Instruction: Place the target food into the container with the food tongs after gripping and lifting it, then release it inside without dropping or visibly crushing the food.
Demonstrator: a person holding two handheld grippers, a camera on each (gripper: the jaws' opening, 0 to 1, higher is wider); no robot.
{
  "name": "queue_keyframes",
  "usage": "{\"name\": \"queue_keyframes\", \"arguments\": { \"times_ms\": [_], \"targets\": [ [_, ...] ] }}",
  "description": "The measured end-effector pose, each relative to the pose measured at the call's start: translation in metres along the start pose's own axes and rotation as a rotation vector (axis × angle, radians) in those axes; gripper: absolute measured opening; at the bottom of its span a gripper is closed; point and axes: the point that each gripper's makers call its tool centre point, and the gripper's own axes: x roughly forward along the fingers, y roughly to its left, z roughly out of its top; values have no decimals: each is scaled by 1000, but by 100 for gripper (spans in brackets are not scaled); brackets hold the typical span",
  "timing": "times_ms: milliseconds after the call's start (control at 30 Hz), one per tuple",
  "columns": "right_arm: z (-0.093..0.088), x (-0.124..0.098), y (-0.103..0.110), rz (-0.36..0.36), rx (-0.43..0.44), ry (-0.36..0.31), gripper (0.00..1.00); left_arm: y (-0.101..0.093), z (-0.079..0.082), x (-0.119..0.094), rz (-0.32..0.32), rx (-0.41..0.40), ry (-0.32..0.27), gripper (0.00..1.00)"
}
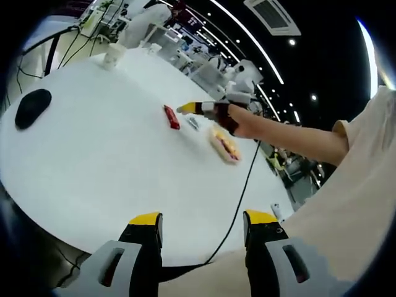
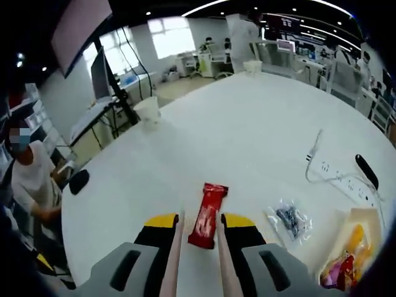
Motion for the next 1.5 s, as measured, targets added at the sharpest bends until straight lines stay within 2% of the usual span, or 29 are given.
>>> {"name": "queue_keyframes", "arguments": {
  "times_ms": [233, 433, 1233, 1367, 1500],
  "targets": [
    [-4, 14, 1, 9, 2, 18, 27, 1, 0, 2, 1, -9, 3, 52],
    [-5, 15, 1, 6, -2, 24, 27, -1, -3, 5, -5, 10, 31, 52],
    [-8, 29, -16, -36, -10, 49, 27, 8, -6, 8, -7, -20, 40, 52],
    [-13, 28, -11, -51, -68, 67, 27, 8, -6, 9, -6, -25, 40, 52],
    [-12, 31, -12, -48, -73, 69, 27, 8, -6, 10, -8, -23, 42, 52]
  ]
}}
